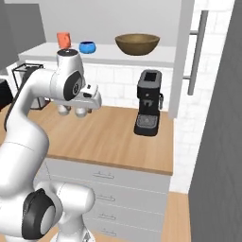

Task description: Gather all objects into one cabinet and sort the glasses and bowls to opposite sides.

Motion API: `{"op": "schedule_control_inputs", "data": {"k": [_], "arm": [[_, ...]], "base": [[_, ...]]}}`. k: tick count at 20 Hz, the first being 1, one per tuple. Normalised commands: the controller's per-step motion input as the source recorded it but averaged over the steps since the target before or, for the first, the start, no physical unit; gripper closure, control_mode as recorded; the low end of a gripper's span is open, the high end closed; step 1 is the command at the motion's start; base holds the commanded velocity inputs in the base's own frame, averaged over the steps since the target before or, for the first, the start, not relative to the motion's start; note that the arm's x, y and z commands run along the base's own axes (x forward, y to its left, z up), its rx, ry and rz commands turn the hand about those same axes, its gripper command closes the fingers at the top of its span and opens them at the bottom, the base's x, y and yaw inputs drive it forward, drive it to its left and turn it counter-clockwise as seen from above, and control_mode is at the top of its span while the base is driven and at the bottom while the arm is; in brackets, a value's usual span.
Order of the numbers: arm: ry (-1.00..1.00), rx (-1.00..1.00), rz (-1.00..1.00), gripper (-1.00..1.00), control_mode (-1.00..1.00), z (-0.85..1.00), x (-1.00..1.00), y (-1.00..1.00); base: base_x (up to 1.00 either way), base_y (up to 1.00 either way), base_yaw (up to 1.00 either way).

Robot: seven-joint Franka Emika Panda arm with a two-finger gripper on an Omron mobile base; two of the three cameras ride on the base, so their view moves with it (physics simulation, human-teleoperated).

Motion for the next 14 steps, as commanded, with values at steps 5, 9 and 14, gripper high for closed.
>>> {"op": "schedule_control_inputs", "data": {"k": [5,9,14], "arm": [[0.00,0.00,0.00,-1.00,1.00,0.00,0.00,0.00],[0.00,0.00,0.00,-1.00,1.00,0.00,0.00,0.00],[0.00,0.00,0.00,-1.00,1.00,0.00,0.00,0.00]], "base": [[-0.41,0.14,0.10],[-0.41,0.12,0.18],[-0.34,0.18,0.16]]}}
